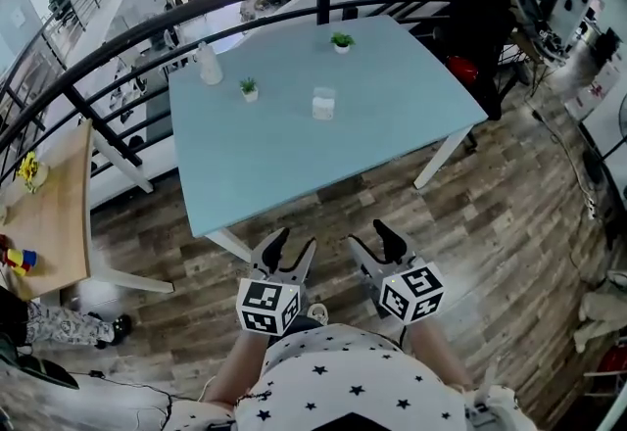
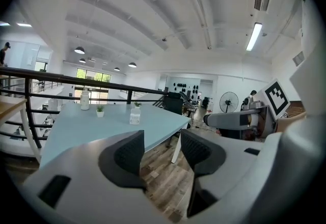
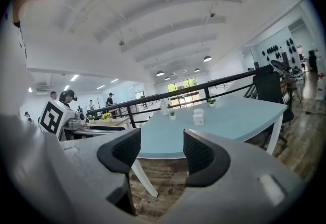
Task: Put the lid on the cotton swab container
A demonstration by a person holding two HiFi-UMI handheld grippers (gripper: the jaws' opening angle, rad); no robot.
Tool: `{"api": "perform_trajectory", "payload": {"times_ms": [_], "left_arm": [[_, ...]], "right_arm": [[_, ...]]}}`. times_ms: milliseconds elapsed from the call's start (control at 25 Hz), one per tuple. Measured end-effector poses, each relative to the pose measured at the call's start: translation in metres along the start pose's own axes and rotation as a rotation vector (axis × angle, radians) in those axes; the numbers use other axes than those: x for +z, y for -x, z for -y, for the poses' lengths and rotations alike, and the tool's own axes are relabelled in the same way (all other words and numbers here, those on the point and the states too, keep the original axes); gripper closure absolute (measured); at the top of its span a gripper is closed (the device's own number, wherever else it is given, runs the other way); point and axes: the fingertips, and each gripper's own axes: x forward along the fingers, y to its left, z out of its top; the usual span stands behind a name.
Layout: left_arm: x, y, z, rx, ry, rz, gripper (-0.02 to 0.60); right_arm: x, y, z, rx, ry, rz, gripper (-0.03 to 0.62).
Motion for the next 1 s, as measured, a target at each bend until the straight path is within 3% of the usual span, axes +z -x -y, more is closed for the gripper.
{"api": "perform_trajectory", "payload": {"times_ms": [560,1000], "left_arm": [[0.016,-0.062,-0.062,-0.003,0.011,-0.016,0.371],[0.02,-0.085,-0.08,0.006,0.028,-0.027,0.371]], "right_arm": [[0.021,-0.08,0.032,0.01,-0.002,0.002,0.352],[0.02,-0.094,0.045,-0.008,-0.011,-0.015,0.352]]}}
